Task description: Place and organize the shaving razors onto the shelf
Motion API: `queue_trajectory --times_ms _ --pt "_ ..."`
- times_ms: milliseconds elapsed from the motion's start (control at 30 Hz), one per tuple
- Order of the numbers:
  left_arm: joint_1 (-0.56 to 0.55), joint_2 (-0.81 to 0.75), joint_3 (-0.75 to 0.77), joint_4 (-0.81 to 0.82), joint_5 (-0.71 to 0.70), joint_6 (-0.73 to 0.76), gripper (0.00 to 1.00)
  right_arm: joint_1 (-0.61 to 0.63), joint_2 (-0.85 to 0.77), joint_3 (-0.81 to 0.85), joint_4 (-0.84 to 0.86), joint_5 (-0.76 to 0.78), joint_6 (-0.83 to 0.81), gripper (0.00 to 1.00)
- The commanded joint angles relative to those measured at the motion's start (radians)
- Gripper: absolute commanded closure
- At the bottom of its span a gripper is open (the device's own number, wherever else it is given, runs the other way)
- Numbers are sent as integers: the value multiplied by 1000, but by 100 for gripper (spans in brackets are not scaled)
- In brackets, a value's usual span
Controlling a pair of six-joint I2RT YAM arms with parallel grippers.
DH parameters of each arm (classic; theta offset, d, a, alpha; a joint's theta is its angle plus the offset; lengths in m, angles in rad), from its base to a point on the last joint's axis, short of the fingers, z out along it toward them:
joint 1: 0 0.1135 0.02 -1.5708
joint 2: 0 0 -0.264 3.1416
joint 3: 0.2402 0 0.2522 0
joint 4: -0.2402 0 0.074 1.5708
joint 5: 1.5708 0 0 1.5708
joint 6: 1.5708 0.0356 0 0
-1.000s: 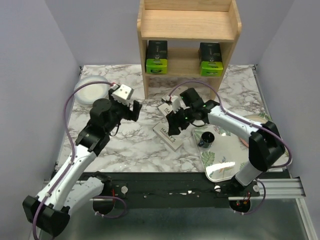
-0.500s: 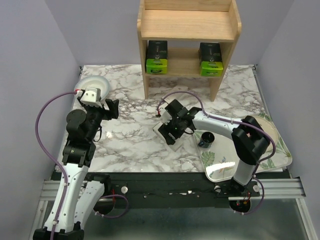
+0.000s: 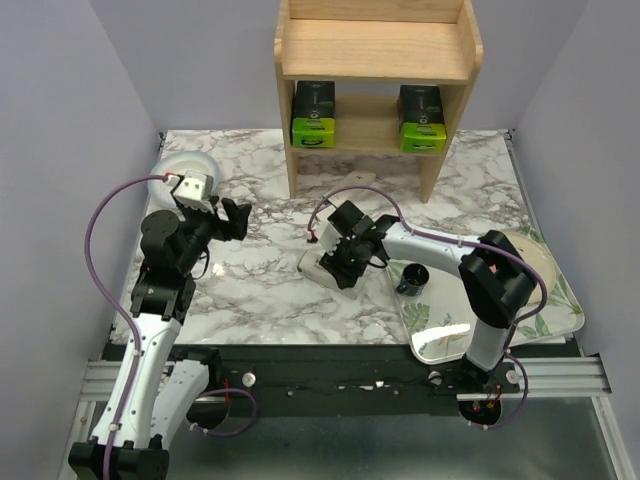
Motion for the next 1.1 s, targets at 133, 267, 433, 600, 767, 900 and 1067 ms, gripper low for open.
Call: queue_trajectory --times_ms 133,267,433,600,767,900,1067 --pt "7 8 36 -244 403 322 1 55 -9 69 -229 -135 -547 53" --pt "7 -8 51 -371 523 525 1 68 -28 32 -238 -59 -740 50" --pt "-4 69 89 -503 665 663 1 69 -93 -21 -105 75 -785 20" --pt "-139 162 85 -485 625 695 1 55 -268 -18 -192 -32 -725 18" --pt "-437 273 82 -436 392 703 1 15 -458 -52 -180 -91 -529 16" --pt "-576 449 137 -400 259 636 1 -71 -571 -57 -122 -49 -384 14" --pt "-683 656 223 -425 122 573 1 -169 -645 -72 -70 -22 -301 12"
